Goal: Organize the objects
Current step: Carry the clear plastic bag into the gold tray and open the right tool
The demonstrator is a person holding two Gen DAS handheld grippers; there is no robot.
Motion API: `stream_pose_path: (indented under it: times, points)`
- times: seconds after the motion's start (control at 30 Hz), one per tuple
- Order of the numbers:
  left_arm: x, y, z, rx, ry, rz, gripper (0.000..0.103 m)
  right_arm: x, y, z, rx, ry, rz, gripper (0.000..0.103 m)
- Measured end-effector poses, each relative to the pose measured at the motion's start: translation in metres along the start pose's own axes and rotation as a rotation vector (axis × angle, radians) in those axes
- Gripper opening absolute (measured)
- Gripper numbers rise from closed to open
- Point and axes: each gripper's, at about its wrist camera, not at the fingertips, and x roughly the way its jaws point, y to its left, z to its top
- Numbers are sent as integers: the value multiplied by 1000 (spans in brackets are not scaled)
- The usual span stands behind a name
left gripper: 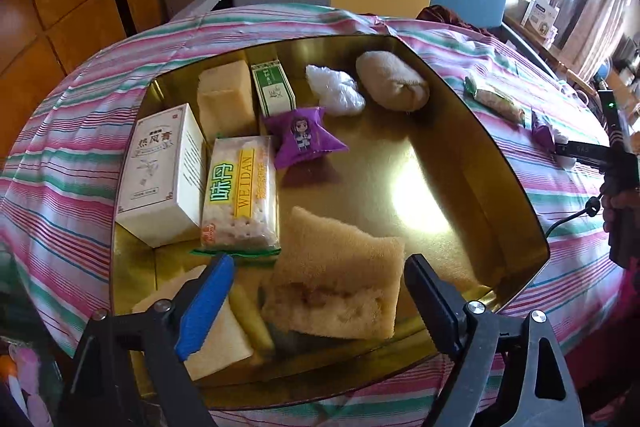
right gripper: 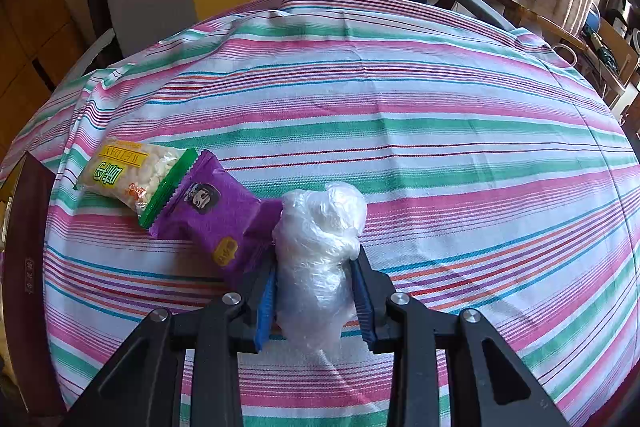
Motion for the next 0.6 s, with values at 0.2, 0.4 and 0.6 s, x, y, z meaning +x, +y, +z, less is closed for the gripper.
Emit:
stream_pose_path:
  times: [0.2,0.4,0.6]
  points:
    - [-16,5,-1,-28,-57,5,88,-3,-1,-2,21,16,-6,33]
    - [-28,8,2,-41,-112,5,88,-18,-2,-5,40,19,7,32]
    - [-31,14,0,-61,-120,-2,88,-42,7,-5,23,-12,22,32]
